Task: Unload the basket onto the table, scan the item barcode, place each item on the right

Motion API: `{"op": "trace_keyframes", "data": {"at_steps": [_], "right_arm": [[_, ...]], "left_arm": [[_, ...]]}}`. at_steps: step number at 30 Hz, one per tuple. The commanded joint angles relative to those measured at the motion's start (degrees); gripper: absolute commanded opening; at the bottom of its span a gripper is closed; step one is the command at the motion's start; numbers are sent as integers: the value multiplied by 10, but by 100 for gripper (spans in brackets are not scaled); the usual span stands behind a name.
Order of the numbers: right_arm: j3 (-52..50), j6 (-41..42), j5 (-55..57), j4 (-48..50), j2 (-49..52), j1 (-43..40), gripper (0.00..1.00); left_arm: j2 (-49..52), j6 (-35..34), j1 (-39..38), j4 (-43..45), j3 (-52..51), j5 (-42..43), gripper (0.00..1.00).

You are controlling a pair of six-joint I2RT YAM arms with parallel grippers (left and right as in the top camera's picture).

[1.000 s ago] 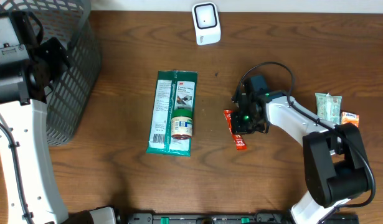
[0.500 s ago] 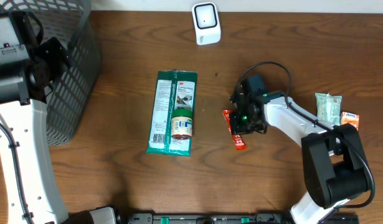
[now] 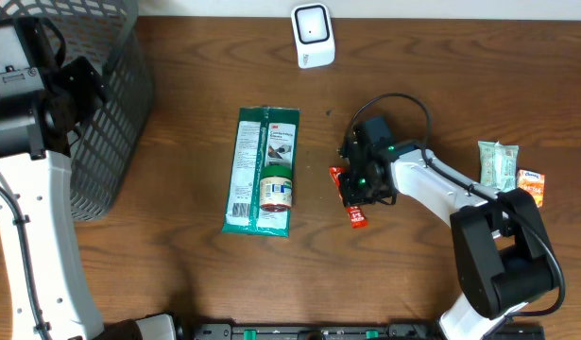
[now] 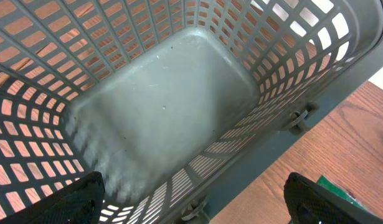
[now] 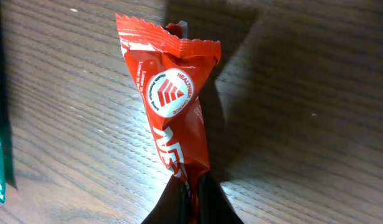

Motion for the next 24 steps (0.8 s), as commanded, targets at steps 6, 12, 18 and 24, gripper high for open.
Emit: {"op": "trace_keyframes", "data": {"at_steps": [6,12,18,24], "right_arm": [[-8,-8,2,1,12,8,1],[-8,-8,-2,1,12,8,1],[-8,-8,-2,1,12,8,1],[-8,-8,-34,1,12,8,1]], "left_arm": [[0,5,3,0,3,-7,93],[0,5,3,0,3,-7,93],[0,5,3,0,3,-7,92],[0,5,3,0,3,-7,92]]}}
